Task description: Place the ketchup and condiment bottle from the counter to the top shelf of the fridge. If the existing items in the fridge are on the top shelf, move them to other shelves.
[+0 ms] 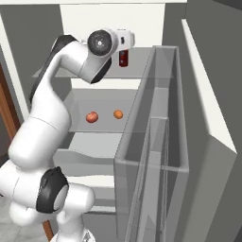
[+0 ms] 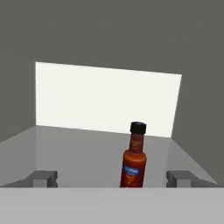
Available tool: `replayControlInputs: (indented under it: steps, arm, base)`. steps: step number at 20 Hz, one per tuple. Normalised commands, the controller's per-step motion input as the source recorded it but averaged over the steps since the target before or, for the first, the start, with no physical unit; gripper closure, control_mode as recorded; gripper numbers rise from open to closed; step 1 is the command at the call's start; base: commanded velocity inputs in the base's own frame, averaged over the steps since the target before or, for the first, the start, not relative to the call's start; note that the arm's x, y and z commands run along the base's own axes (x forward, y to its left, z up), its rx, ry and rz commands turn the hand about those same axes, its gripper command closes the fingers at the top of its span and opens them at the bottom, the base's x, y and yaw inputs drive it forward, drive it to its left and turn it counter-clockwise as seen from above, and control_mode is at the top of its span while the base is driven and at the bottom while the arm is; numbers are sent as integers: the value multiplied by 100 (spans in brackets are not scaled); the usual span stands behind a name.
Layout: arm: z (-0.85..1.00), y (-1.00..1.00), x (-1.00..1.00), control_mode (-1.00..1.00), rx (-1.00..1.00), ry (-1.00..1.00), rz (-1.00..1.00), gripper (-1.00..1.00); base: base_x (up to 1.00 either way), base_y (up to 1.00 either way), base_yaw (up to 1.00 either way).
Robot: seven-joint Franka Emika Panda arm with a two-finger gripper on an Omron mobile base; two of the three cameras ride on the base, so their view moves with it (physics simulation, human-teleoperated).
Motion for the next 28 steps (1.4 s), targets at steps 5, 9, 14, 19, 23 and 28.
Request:
replayControlInputs:
  steps: [5,9,14,19,23,28]
  arm:
    - [38,18,-100,-100,0,-5,0,-100]
    - [15,21,-100,-100,0,3,0,-100]
    - [0,22,-100,-100,-2,17,0,-100]
    - [-48,36,-100,-100,-4,42,0,-100]
    - [-83,59,-100,-100,-7,59,0,-100]
    - [-100,42,-100,-100,0,47,0,-100]
  base:
    - [0,0,0]
    - [0,0,0]
    - [0,0,0]
    - [0,0,0]
    - [0,0,0]
    - [0,0,0]
